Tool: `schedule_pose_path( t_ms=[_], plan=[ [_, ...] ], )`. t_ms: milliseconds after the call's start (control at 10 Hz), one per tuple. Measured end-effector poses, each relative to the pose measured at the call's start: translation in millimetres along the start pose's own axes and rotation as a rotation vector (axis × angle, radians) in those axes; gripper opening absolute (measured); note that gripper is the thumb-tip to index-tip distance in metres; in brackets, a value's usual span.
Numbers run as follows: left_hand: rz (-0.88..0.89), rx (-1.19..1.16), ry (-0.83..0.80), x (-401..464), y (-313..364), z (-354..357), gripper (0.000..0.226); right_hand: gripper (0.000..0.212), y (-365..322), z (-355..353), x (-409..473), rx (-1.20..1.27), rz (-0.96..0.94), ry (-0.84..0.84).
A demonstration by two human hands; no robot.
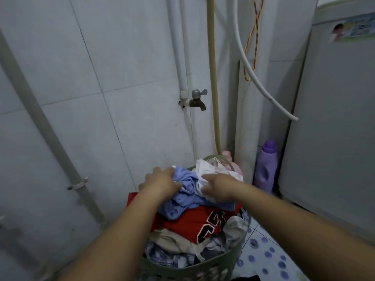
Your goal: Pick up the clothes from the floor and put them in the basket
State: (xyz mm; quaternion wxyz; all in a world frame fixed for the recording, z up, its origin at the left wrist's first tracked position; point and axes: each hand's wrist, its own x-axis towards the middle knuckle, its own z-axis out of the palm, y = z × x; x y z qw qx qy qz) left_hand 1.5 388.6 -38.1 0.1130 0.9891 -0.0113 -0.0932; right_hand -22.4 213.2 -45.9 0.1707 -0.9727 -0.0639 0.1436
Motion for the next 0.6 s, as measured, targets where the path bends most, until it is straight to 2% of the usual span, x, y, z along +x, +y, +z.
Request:
schedule_pose_path(
  t_ms=[100, 200, 300, 400, 500, 600],
  plan=[
    [0.16, 0.033, -0.035, 8.2, -8.5, 32.9, 0.049, 0.042, 12.2, 34.4, 6.4, -0.075, -0.007, -0.02],
    [0.17, 0.103, -0.121, 2.6, -12.2, 60.9, 0.056, 0.051, 17.2, 50.2, 1.9, -0.119, 0.018, -0.048],
    [0.179, 0.067, -0.094, -1.0, -14.8, 64.3, 0.059, 0.056, 20.5, 45.2, -4.3, -0.098, -0.009, -0.02],
    [0.154, -0.01, -0.046, -6.6, -10.0, 48.4, 0.061, 0.058, 20.4, 28.6, -17.3, 0.003, -0.031, 0.026],
    [0.15, -0.024, 0.074, -23.9, 5.2, 30.0, 0.064, 0.055, 22.9, 6.6, -40.5, 0.107, -0.056, 0.138],
    [0.253, -0.097, 0.245, -45.5, 28.7, 13.5, 0.055, 0.035, 30.8, -16.2, -68.2, 0.289, -0.025, 0.37]
  ],
)
